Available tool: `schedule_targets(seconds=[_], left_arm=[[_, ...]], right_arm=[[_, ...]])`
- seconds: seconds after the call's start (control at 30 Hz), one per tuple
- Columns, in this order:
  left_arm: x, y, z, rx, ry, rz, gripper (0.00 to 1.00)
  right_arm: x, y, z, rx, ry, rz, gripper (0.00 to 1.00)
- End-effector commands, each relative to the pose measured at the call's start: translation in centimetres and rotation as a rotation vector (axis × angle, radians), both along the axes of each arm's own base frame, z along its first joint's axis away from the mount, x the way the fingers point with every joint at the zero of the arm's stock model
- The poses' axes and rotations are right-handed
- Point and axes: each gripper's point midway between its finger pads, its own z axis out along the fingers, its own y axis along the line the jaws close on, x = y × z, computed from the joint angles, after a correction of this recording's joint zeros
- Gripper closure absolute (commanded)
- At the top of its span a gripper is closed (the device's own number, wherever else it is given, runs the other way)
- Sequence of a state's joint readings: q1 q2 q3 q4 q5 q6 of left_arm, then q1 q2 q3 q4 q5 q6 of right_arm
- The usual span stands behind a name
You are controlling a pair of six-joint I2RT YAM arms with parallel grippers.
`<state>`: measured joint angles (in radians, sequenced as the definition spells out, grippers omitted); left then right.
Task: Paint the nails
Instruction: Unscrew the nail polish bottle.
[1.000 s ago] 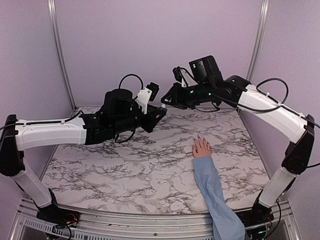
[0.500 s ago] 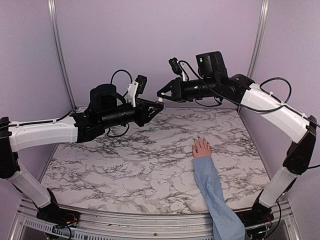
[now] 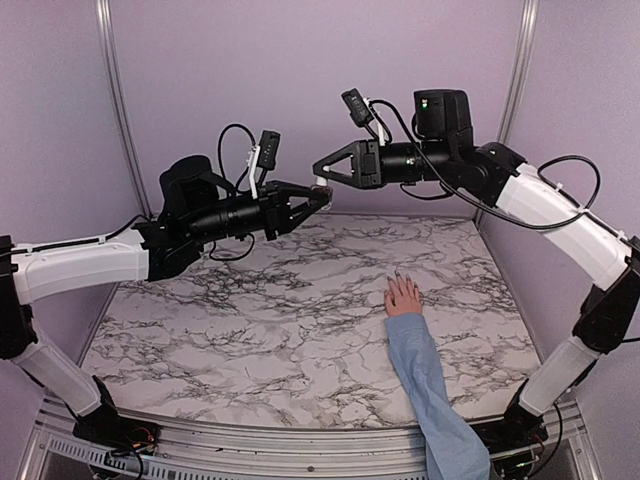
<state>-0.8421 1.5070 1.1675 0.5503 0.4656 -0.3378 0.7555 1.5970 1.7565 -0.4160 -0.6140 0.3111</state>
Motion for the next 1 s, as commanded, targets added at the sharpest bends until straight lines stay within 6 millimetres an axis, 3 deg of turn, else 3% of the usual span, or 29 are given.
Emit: schedule_targets(seconds=[0.0,0.1,0.2,0.63,0.8,0.97], left_arm=[[-3.7,-0.6,4.5,-0.105,-0.153,-0.121,1.00],[-3.5,-0.3,4.3,-0.098,-0.168,-0.101,1.00],[-3.5,-0.1,3.7,-0.088,-0.167,-0.110,1.00],[-3.7,0.4,3.5,-0.089,-0.159,-0.134,1.00],[-3.7,0.9,3.6,-0.096,-0.155,-0.143,1.00],[-3.6,0.9,3.4,-0.098,-0.151,-0.158,1.00]], right_arm=[[-4.7,2.3,2.2,0.079,-0.009,0.227,0.91],[-4.4,2.0,2.8,0.083,-0.018,0.200,0.66],[-4.3,1.7,3.2,0.085,-0.023,0.180,0.56],[-4.8,1.0,2.7,0.053,-0.020,0.187,0.62],[-4.5,0.1,2.3,0.033,-0.019,0.161,0.68],[-4.1,0.1,2.2,0.028,-0.020,0.152,0.80]])
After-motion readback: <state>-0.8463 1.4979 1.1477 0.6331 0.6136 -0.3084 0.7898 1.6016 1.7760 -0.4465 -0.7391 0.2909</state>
